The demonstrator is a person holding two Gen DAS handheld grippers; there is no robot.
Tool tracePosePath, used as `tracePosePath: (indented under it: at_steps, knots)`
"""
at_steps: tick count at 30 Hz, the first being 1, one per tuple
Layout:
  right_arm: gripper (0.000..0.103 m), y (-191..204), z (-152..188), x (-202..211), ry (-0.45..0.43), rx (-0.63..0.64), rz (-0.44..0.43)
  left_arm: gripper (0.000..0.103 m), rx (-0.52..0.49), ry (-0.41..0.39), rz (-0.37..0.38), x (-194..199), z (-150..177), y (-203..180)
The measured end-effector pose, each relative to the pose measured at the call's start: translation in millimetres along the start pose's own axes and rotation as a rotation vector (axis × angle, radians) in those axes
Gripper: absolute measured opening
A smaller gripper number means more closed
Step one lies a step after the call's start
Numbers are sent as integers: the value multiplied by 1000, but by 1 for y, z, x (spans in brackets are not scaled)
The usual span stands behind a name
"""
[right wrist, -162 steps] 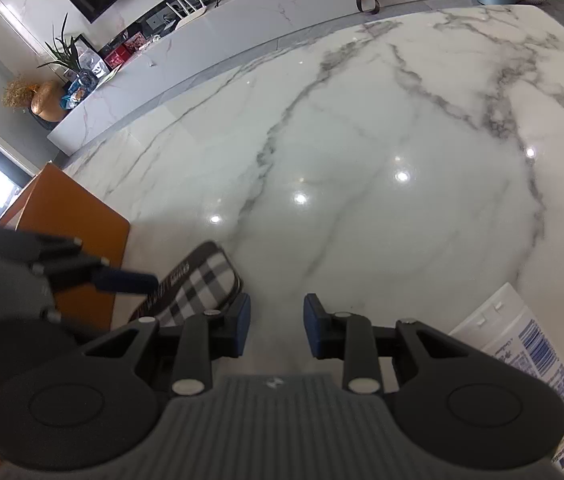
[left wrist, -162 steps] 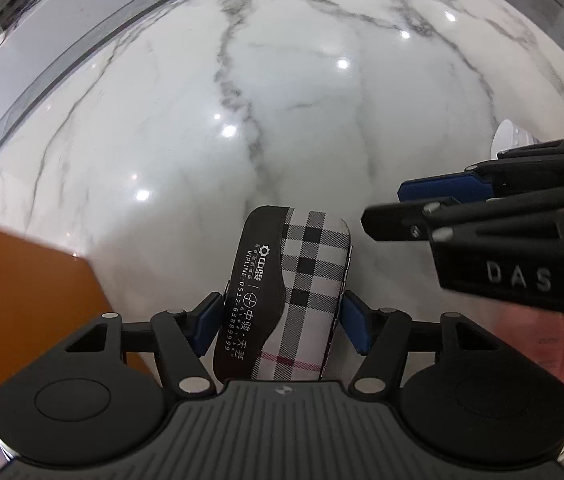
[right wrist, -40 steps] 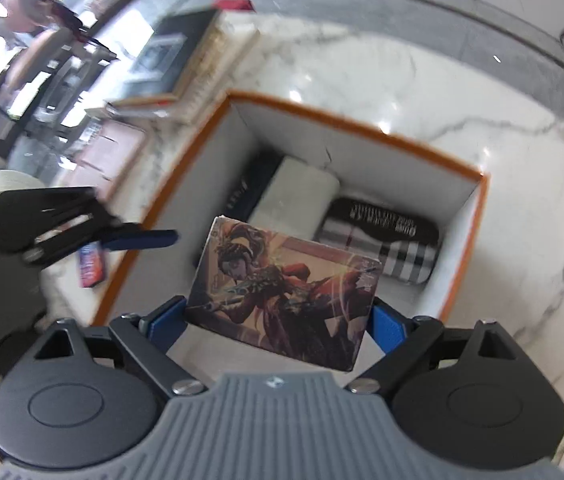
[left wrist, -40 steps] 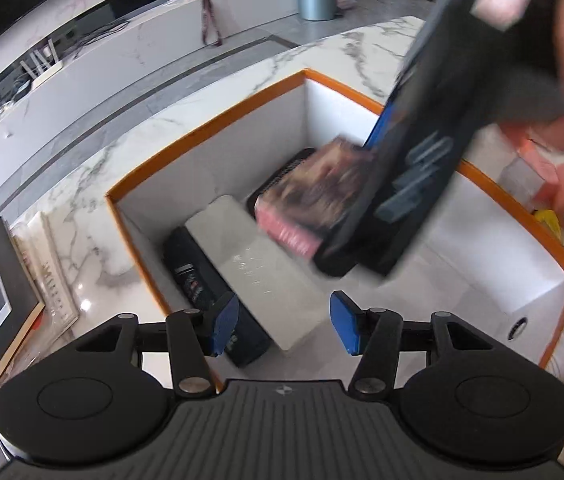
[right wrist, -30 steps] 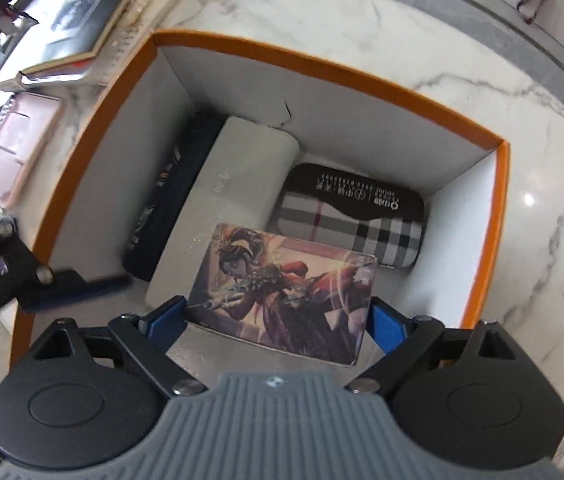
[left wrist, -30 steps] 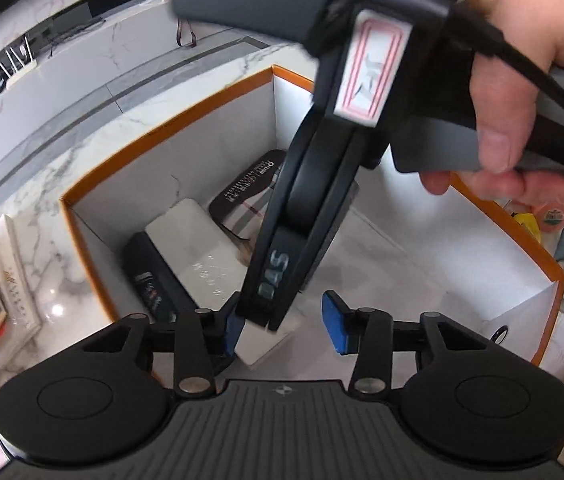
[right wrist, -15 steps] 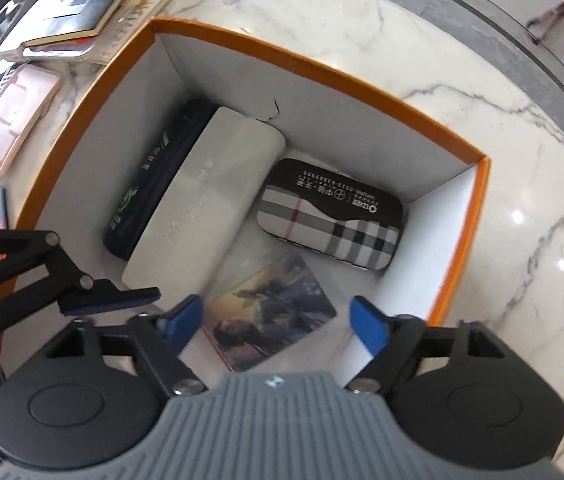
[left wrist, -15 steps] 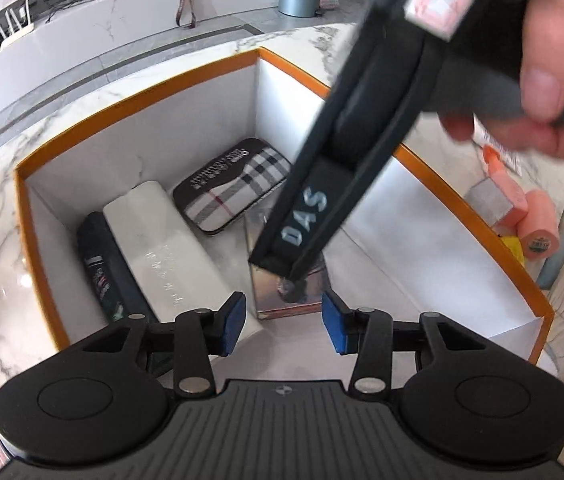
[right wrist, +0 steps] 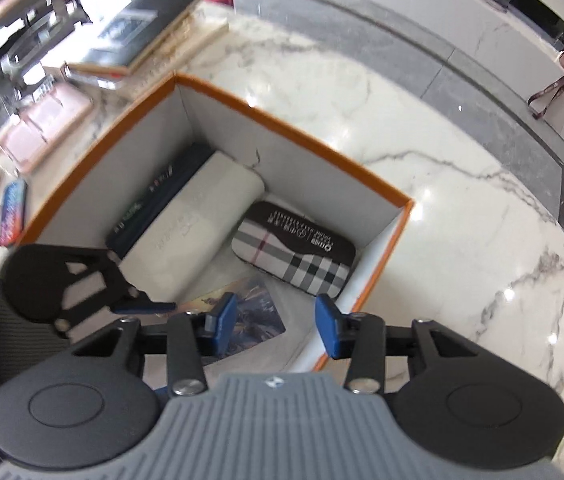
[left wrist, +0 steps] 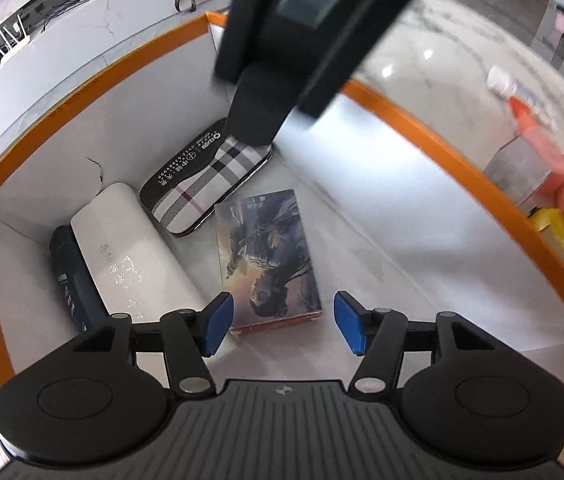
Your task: Organize rigid objects
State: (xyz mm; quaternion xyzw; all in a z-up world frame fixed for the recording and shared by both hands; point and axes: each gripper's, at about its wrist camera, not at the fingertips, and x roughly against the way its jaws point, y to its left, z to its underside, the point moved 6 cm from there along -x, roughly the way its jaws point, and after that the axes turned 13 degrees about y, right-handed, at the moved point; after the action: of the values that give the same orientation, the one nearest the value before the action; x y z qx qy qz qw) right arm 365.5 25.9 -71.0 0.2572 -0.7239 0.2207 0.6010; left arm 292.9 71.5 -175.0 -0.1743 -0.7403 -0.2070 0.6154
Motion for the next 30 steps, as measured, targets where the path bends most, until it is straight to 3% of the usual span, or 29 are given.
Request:
tracePosePath:
  at_steps: [3,7,12,14,15,16,17,20,23,26,30]
  knots:
    - [44,-7,11,11,-51,-7,-35,62,-38,10,-13,-6,-6,0]
    - [45,-16,22,21,-92,2,-7,37,-178,3,-11,-3,-11,-10]
    - [45,-30,34,22,-109,-41,-8,32,-359,33,-27,-2,-16,-21]
    - [45,-33,37,19,-101,-58,-21,37,-299,40,-45,1,-23,-14]
    - [45,-34,39,18,-100,-61,-31,56,-245,38,-61,3,-27,-9]
    - [45,-34,41,18,-103,-64,-38,82,-188,32,-72,5,-31,-3]
    - [45,-35,42,18,-107,-67,-41,87,-137,19,-66,7,-34,2]
    - [46,-38,46,16,-114,-84,-53,86,-35,40,-19,4,-39,12]
    - [46,-43,49,14,-118,-103,-65,86,-8,83,-45,-5,-39,15]
    - [47,-46,53,12,-124,-115,-84,85,40,113,-6,-13,-40,18]
    - [51,-48,60,12,-135,-130,-107,69,81,147,37,-23,-42,19]
